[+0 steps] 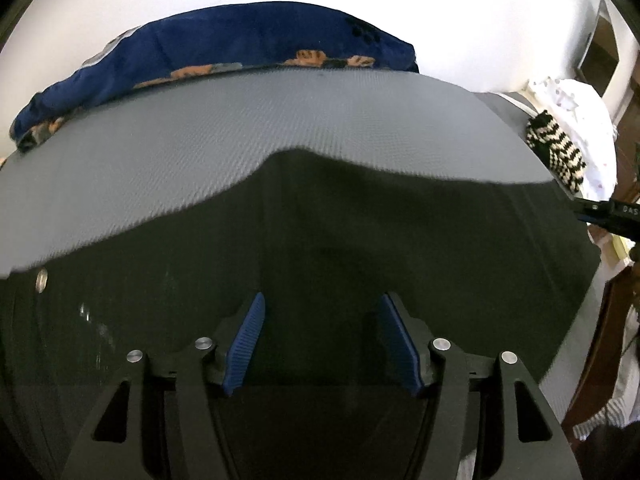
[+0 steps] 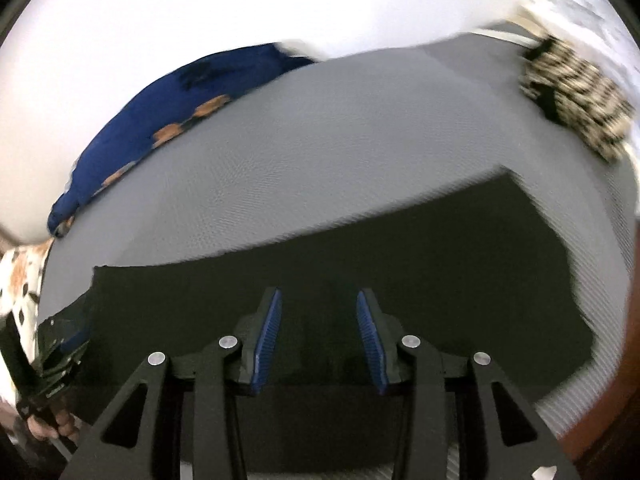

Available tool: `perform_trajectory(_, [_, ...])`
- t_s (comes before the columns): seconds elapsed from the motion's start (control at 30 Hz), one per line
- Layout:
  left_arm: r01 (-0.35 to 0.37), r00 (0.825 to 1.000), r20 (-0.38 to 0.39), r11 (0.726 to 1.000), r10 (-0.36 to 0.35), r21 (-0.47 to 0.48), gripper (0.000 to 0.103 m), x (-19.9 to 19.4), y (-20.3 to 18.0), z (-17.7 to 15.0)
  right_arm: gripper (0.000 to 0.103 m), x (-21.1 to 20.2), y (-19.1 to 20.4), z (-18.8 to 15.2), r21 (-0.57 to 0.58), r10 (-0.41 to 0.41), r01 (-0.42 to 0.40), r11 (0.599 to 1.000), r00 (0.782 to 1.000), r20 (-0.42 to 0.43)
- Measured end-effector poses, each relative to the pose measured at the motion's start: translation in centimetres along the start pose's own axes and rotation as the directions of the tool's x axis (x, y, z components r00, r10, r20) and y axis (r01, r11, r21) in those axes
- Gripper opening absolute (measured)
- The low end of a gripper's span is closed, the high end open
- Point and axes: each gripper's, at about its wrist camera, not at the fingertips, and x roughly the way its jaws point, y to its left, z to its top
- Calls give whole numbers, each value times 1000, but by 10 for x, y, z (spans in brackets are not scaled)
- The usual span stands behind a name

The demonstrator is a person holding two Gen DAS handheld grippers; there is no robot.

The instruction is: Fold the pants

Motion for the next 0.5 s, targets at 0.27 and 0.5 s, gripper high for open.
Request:
perform_trajectory(0.27, [-20,1000,-11,1000,19,-11,61,-16,2,-38,40,-38,-90,-50,191,-119,122,974,993,-27])
perform_trajectory(0.5, [-27,999,-21,999,26,-36,63,-21,2,-44,41,-36,-150,-69,390,-33,30,920,999,1])
